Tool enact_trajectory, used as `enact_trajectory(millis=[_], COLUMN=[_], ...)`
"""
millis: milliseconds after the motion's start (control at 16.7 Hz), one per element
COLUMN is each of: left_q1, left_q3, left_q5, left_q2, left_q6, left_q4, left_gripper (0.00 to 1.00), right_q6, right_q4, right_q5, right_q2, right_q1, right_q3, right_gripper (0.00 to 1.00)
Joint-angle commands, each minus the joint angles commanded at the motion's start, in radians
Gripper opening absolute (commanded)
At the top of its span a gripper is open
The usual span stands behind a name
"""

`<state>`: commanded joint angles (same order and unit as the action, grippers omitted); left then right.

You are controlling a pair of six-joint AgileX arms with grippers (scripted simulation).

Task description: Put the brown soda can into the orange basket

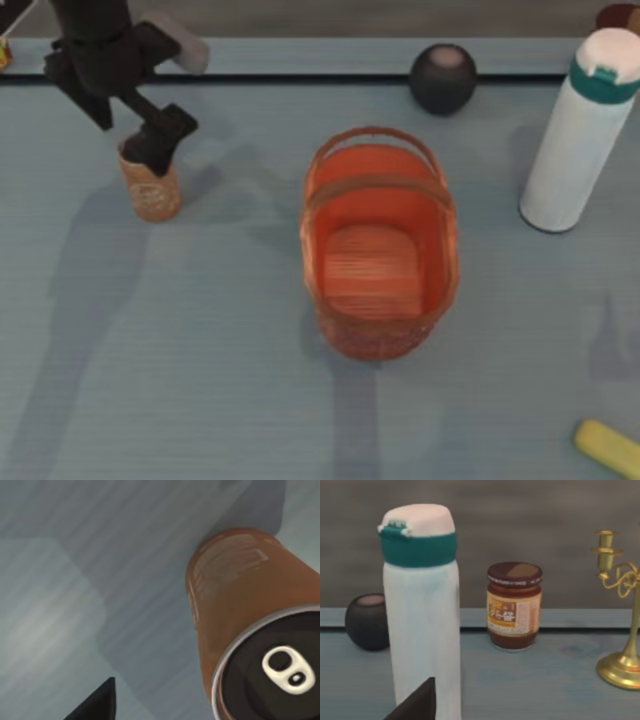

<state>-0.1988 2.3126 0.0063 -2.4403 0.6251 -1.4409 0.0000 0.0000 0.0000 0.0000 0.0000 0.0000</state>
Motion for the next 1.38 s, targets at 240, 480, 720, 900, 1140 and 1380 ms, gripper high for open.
enact_trajectory(millis=[240,480,720,900,1140,1380], left_q1=[0.001,0.000,0.001,0.002,0.002,0.002], left_q3=[0.012,-0.008,-0.143,-0.192,-0.192,-0.192], left_q5=[-0.001,-0.001,-0.001,-0.001,-0.001,-0.001], left_q2=[-0.011,-0.009,-0.006,-0.008,-0.008,-0.008], left_q6=[0.002,0.002,0.003,0.004,0.004,0.004], left_q4=[-0.002,0.017,0.149,0.198,0.198,0.198], left_gripper=[1.00,1.00,1.00,1.00,0.92,0.62], right_q6=[0.000,0.000,0.000,0.000,0.000,0.000], right_q4=[0.000,0.000,0.000,0.000,0.000,0.000], right_q5=[0.000,0.000,0.000,0.000,0.000,0.000], right_q2=[0.000,0.000,0.000,0.000,0.000,0.000], right_q1=[0.000,0.000,0.000,0.000,0.000,0.000], right_q3=[0.000,0.000,0.000,0.000,0.000,0.000], right_gripper=[1.00,1.00,1.00,1.00,1.00,1.00])
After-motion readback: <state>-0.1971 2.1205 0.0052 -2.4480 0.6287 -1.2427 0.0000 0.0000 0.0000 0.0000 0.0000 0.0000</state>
